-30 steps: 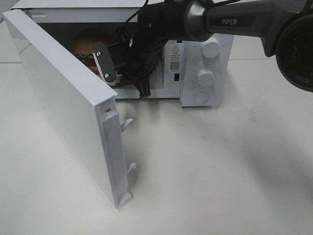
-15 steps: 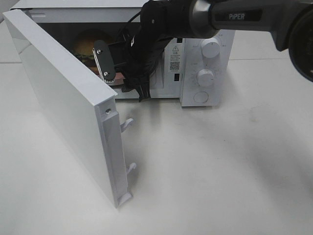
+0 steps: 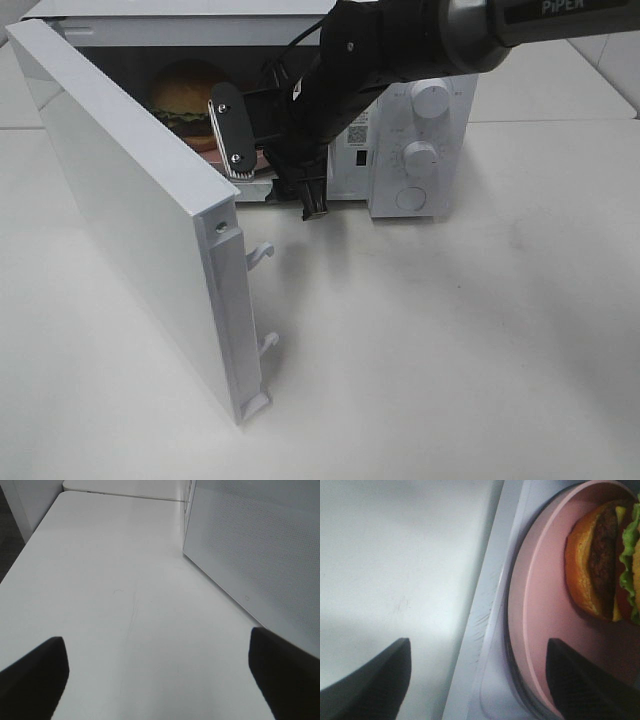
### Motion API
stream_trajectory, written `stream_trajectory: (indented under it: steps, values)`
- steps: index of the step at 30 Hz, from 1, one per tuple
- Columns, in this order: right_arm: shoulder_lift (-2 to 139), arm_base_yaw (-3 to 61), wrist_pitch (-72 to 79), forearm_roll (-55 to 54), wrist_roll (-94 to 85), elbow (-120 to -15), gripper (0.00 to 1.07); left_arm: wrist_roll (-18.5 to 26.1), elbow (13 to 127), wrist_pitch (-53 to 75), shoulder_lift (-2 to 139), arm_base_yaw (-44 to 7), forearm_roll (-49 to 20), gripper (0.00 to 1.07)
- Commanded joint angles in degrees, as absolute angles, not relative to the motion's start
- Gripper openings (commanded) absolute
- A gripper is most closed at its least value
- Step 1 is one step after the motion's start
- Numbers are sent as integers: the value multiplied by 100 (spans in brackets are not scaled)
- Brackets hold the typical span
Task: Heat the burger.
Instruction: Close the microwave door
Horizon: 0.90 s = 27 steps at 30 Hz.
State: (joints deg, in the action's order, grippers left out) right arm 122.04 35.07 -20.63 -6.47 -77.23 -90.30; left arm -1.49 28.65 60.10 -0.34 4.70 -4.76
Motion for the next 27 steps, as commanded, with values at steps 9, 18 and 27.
stream_trajectory:
  steps: [9, 18, 27]
  values:
    - [11471, 3489, -1673, -659, -7511, -8136, 74, -155, 2859, 5924, -149, 453, -464, 90]
    - [10926, 3421, -1507, -630, -7351, -7483, 74, -155, 2859, 5924, -149, 453, -464, 90]
    - [10147, 3289, -1364, -642, -7299, -6578, 74, -155, 2859, 5924, -149, 453, -464, 90]
